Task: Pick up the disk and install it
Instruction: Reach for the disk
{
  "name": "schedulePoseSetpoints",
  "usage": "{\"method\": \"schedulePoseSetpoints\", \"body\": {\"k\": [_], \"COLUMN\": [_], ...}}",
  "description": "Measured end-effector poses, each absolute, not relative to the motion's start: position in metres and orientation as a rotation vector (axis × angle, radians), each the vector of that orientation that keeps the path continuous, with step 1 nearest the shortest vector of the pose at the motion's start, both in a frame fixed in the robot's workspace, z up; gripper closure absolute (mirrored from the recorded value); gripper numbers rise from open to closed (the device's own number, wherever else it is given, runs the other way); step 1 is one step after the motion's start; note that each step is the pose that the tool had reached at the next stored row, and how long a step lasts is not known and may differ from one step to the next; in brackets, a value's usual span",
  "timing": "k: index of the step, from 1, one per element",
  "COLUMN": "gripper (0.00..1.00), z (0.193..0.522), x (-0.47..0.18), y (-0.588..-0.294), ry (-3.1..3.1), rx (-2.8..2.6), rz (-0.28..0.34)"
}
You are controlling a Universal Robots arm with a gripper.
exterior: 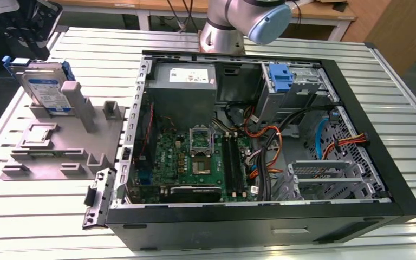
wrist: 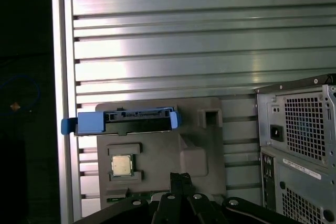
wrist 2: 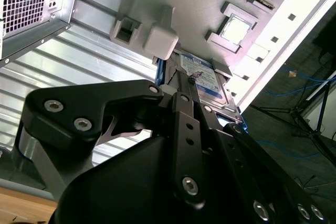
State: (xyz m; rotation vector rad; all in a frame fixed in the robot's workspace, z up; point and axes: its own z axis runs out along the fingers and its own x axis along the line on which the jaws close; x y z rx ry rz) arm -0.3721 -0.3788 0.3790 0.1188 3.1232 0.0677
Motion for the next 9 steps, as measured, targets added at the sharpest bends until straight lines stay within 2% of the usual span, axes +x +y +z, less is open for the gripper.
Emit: {"method": "schedulePoseSetpoints", "body": {"k": [9], "gripper": [0.90], "z": [0.3790], "x": [-0.3737], "y": [-0.3785], "ry": [3.123], "rx": [0.119], "rz": [0.068]}}
